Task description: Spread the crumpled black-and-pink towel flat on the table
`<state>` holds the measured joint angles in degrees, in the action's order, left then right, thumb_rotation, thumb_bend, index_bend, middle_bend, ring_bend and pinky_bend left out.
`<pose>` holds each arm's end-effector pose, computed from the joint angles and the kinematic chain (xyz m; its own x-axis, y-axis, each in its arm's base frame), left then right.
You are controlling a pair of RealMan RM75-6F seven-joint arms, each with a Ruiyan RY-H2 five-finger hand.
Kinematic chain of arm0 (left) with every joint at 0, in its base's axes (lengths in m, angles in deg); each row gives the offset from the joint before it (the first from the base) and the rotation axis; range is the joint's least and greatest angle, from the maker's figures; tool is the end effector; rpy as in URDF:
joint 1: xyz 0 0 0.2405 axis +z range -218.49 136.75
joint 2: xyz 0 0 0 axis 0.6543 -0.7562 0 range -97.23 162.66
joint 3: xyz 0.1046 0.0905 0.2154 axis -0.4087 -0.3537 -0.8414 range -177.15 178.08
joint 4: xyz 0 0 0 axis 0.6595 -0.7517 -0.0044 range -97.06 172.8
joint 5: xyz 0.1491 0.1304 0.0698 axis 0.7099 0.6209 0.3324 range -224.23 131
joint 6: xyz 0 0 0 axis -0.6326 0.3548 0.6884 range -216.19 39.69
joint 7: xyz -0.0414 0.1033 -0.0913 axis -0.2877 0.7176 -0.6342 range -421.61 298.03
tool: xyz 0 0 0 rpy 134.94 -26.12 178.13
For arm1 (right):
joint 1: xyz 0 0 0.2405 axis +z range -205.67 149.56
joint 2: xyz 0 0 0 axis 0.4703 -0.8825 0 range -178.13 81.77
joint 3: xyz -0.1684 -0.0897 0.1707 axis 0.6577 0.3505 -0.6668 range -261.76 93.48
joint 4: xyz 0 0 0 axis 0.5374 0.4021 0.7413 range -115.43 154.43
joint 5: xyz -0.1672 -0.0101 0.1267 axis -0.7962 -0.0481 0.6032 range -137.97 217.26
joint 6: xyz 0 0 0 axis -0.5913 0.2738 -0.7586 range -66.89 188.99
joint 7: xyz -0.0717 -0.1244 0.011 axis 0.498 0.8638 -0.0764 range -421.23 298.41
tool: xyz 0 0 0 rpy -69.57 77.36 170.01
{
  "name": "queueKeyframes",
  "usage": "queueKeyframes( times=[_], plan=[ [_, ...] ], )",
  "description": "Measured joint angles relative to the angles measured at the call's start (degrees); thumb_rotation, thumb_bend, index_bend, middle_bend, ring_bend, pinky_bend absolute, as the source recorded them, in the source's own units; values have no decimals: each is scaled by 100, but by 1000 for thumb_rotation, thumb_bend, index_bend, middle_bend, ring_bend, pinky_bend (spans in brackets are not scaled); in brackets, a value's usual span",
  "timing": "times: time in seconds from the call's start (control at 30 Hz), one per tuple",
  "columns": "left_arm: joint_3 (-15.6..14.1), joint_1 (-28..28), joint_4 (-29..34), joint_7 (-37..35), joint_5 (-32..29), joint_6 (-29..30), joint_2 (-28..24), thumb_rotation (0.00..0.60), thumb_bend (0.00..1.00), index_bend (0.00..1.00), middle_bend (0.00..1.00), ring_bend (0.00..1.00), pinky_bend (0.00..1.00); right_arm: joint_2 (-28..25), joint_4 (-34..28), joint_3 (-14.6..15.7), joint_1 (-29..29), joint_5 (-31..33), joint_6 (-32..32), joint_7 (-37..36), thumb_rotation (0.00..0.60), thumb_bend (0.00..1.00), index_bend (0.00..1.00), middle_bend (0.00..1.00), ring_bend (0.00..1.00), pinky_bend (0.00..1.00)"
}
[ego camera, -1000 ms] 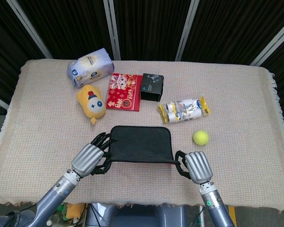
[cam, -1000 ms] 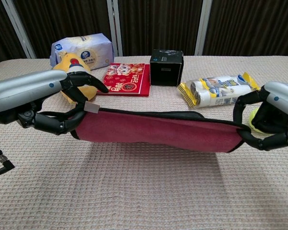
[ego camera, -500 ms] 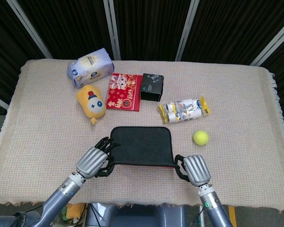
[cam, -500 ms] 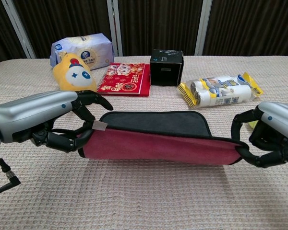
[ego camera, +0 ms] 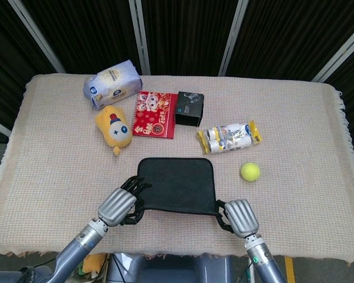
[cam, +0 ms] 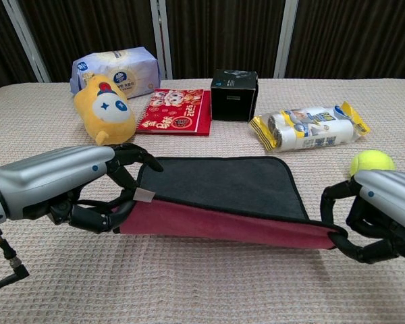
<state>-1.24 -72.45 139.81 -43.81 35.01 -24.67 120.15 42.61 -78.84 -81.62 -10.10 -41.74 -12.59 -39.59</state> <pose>-0.1333 0.2220 -0.0252 0.3426 0.3643 0.8660 0.8464 -0.5197 -0.1162 -0.1864 -0.1922 -0.0195 0.2834 -0.2811 0.9169 -0.9387 -0.2768 0.2053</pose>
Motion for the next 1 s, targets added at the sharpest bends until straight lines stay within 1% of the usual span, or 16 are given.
queueKeyframes(
  times=[0.5,0.57,0.7,0.77,0.87,1.0],
  plan=[
    [-140,90,-243,73,-11,-154,214,600,594,723,132,0,0,-18,45,35,-2,197,360,197,600,636,661,1000,1000,938],
    [-153,98,-281,82,-17,-175,246,600,593,720,131,0,0,-24,38,37,4,245,410,233,600,636,645,1000,1000,938],
    [-165,118,-364,100,-60,-220,322,600,571,686,121,0,0,-31,15,28,29,390,528,408,600,636,585,1000,1000,938],
    [-167,128,-390,115,-87,-243,345,600,537,652,113,0,0,-30,6,17,39,473,575,487,600,636,535,1000,1000,938],
    [-165,136,-412,138,-133,-279,361,600,488,592,104,0,0,-34,-12,5,49,586,638,585,600,636,428,1000,1000,938],
    [-154,140,-426,146,-179,-327,377,600,469,534,99,0,0,-61,-51,8,59,701,709,695,600,638,341,1000,1000,938]
  ],
)
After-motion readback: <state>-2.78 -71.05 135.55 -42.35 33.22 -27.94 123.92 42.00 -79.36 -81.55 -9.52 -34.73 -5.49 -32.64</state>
